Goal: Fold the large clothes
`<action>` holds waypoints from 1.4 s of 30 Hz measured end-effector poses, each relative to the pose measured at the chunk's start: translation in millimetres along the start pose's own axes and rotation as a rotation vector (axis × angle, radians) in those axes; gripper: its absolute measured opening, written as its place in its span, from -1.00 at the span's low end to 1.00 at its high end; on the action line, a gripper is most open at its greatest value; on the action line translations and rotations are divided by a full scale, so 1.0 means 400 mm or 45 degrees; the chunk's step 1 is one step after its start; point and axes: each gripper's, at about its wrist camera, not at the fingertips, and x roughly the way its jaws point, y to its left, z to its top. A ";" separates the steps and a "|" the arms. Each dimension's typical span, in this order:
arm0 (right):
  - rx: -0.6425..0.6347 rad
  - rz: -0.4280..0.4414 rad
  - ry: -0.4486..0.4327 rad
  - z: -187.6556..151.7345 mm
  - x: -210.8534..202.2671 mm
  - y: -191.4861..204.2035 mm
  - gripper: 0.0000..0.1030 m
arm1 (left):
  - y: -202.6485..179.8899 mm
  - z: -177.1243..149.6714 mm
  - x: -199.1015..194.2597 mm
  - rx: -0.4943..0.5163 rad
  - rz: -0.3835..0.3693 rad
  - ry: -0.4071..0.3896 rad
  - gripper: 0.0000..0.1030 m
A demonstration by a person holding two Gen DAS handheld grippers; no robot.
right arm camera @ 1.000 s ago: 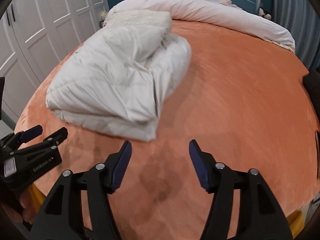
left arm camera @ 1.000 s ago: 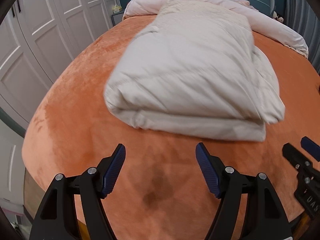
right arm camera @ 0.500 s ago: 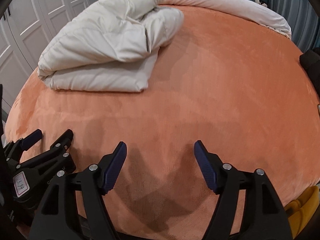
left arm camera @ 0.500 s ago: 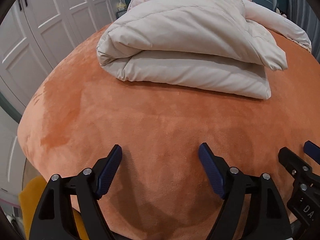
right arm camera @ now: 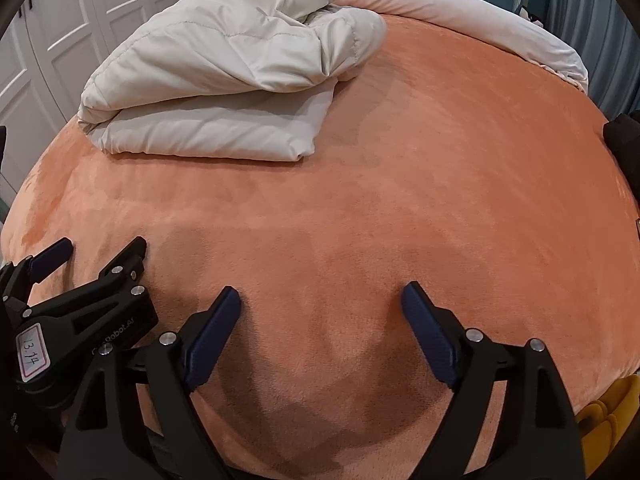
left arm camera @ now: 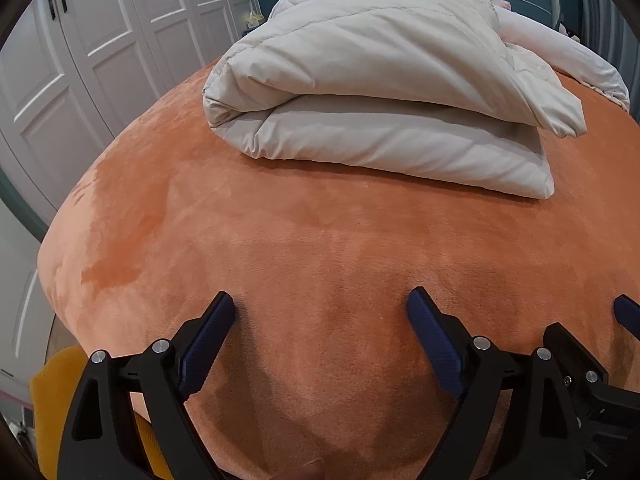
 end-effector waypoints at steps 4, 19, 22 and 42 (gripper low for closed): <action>-0.007 -0.008 -0.021 -0.011 0.002 0.007 0.63 | 0.007 -0.002 0.007 -0.009 0.013 -0.011 0.78; -0.018 -0.017 -0.072 -0.029 0.010 0.009 0.71 | 0.017 -0.010 0.016 -0.023 0.011 -0.041 0.82; -0.019 -0.013 -0.070 -0.027 0.010 0.006 0.73 | 0.020 -0.008 0.019 -0.023 0.001 -0.036 0.82; -0.014 -0.011 -0.075 -0.024 0.013 0.002 0.75 | 0.028 -0.002 0.032 -0.031 0.013 -0.028 0.90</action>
